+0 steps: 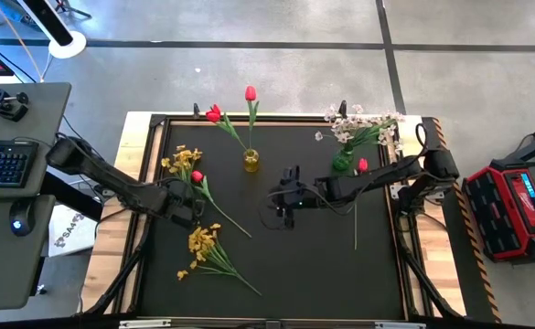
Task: Sort flowers into vase by color
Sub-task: Put the yellow flowers into the green vase
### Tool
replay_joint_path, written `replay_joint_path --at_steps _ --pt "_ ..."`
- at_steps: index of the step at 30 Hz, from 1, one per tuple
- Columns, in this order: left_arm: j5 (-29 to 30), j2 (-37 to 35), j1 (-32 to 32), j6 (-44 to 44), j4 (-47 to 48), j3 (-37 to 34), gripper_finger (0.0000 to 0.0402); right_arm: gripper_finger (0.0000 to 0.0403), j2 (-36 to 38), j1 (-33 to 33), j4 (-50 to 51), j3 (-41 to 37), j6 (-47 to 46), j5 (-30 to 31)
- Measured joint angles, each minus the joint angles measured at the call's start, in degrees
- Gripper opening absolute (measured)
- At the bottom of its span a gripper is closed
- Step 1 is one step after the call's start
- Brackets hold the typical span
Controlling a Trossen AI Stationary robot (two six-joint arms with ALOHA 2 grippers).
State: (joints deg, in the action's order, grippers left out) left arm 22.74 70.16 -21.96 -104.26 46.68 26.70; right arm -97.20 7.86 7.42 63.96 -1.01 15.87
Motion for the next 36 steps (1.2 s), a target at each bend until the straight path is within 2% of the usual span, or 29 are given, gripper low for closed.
replay_joint_path --at_steps 4,12,19,22,24,27,30,33,36 --pt "1.53 2.25 0.20 1.89 -2.52 0.00 0.0160 0.0204 1.13 1.62 2.89 0.00 0.82 0.01" --pt "1.68 2.97 0.18 2.45 -0.91 0.09 0.0123 0.0204 3.36 5.44 12.66 0.00 -4.88 0.16" --pt "1.77 2.74 0.17 5.90 -0.08 0.10 0.0052 0.0204 4.04 10.89 37.99 -0.01 -21.44 0.02" --pt "2.67 2.07 -0.55 10.86 0.74 1.32 0.0013 0.0204 3.98 13.55 42.96 -0.02 -27.87 0.20" --pt "3.67 1.18 -1.03 12.44 3.39 3.32 0.0008 0.0204 3.93 15.28 44.30 -0.02 -29.85 0.93" --pt "4.80 -0.53 -2.07 13.66 10.35 7.10 0.0012 0.0204 3.93 17.11 43.68 -0.02 -29.35 3.64" --pt "7.68 -2.38 -3.51 14.82 16.28 11.01 0.0008 0.0204 3.91 17.66 39.65 -0.11 -27.34 8.99" --pt "11.41 -4.48 -5.13 17.00 18.33 13.93 0.0005 0.0204 3.91 16.96 31.17 -1.90 -23.35 10.93" --pt "15.26 -6.40 -7.23 20.87 16.12 16.01 0.0005 0.0204 3.91 15.26 17.78 -6.62 -16.38 8.67"
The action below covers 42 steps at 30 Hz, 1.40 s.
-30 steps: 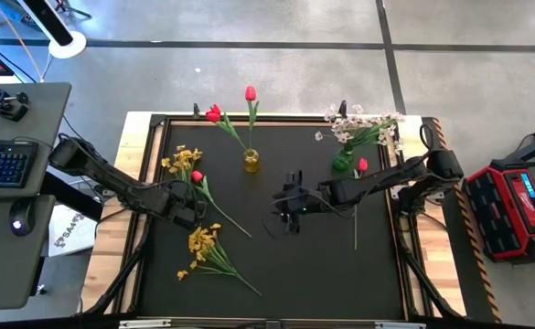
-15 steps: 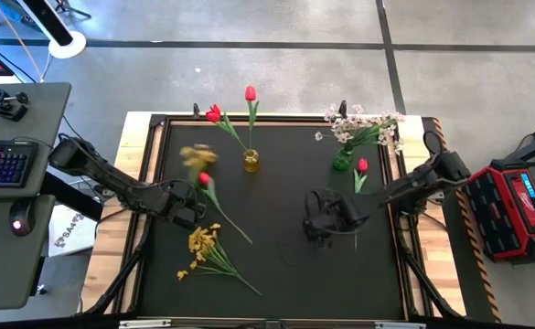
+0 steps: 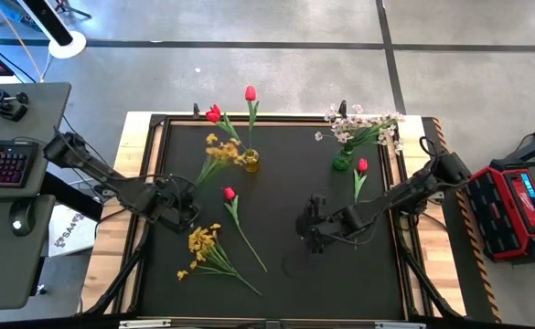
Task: Sort flowers into vase by color
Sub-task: Put the yellow flowers into the green vase
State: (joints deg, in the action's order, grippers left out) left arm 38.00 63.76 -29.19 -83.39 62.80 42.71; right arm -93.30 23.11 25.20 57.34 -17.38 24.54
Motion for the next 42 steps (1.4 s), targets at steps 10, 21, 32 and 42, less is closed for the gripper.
replay_joint_path --at_steps 10,21,32,42 --pt "3.32 -2.60 -8.79 29.34 -27.44 0.35 0.0005 0.0204 -0.09 -8.87 -48.16 -15.57 7.09 -14.76" --pt "-1.16 9.60 0.57 87.41 -91.23 -8.07 0.0005 0.0204 -0.07 -9.12 -65.40 -11.53 20.91 -13.89" --pt "-12.67 16.30 9.59 94.07 -103.25 -8.09 0.0005 0.0202 -0.07 -7.73 -65.88 -4.07 25.49 -8.25" --pt "-11.58 16.49 9.73 98.91 -98.50 -8.07 0.0033 0.0037 0.86 -6.93 -50.70 1.31 20.67 -3.17"
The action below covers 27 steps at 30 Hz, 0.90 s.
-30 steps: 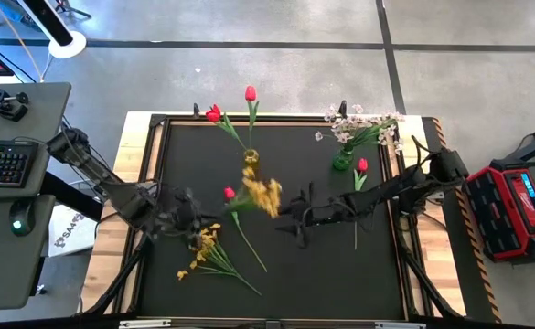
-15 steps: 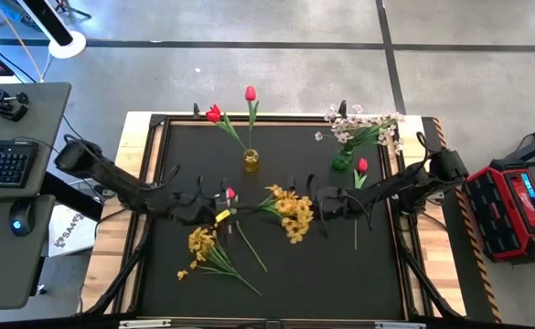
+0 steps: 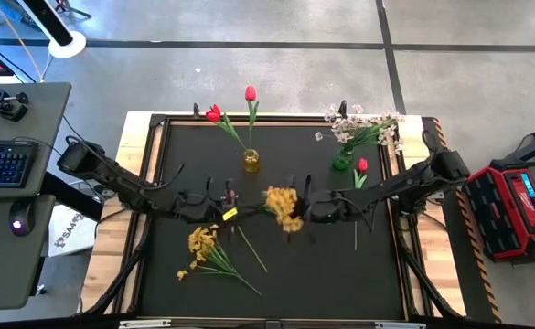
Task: Sort flowers into vase by color
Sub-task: Put the yellow flowers into the green vase
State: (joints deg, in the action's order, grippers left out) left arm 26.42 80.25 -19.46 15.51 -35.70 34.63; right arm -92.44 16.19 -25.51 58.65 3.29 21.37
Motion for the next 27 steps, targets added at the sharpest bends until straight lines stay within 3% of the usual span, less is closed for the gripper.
replay_joint_path --at_steps 2,7,9,11,16,19,27 --pt "3.86 0.00 0.00 0.05 3.73 -0.02 0.0060 0.0011 1.59 0.17 8.79 3.03 -1.85 3.18" --pt "18.33 -0.61 1.16 1.70 11.09 -0.02 0.0137 0.0020 6.18 0.85 36.57 11.35 -12.29 14.08" --pt "25.56 -0.64 2.46 -0.53 12.46 -0.02 0.0162 0.0010 8.48 0.70 47.97 13.53 -16.30 17.61" --pt "29.04 -1.54 3.87 -3.30 14.80 -0.12 0.0179 0.0005 11.46 -0.05 57.74 14.26 -20.82 22.79" --pt "24.85 -5.50 5.79 -10.17 17.95 -3.50 0.0198 0.0004 20.93 -3.17 76.73 10.66 -36.15 32.63" --pt "21.92 -8.63 5.81 -12.07 17.46 -6.38 0.0199 0.0003 27.15 -5.68 78.06 7.91 -38.74 35.04" --pt "21.67 -15.71 2.63 -14.44 15.50 -8.81 0.0200 0.0002 38.10 -13.95 78.01 1.52 -38.07 34.57"
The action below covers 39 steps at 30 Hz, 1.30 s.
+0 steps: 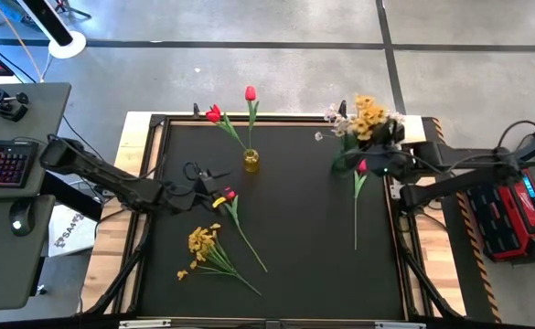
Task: Sort flowers into vase by color
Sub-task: Put the yellow flowers into the green vase
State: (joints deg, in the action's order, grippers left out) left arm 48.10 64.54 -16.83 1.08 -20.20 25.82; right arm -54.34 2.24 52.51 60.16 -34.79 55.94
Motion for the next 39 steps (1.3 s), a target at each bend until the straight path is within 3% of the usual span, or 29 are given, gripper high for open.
replay_joint_path --at_steps 7,13,18,29,33,39 --pt "-0.01 -0.82 -0.91 0.93 0.38 0.00 0.0200 0.0001 3.47 -6.47 -8.56 -9.43 2.09 -0.75" --pt "-1.43 -0.81 -0.91 -0.05 0.47 0.00 0.0200 0.0001 3.41 -9.72 -19.66 -13.40 8.57 -5.95" --pt "-1.51 -0.81 -1.02 -1.00 0.47 0.00 0.0200 0.0001 3.44 -12.42 -19.56 -13.40 8.56 -6.92" --pt "-1.11 -0.84 -4.05 -1.92 -0.31 0.00 0.0200 0.0014 3.07 -15.34 -12.07 -13.40 -1.21 -11.66" --pt "-0.76 -2.57 -5.71 -5.74 0.20 0.00 0.0200 0.0040 2.19 -15.34 -9.90 -13.40 -2.82 -14.33" --pt "-0.60 -7.69 -8.05 -15.60 9.17 0.00 0.0200 0.0126 1.41 -16.19 -8.59 -13.40 -2.77 -20.76"
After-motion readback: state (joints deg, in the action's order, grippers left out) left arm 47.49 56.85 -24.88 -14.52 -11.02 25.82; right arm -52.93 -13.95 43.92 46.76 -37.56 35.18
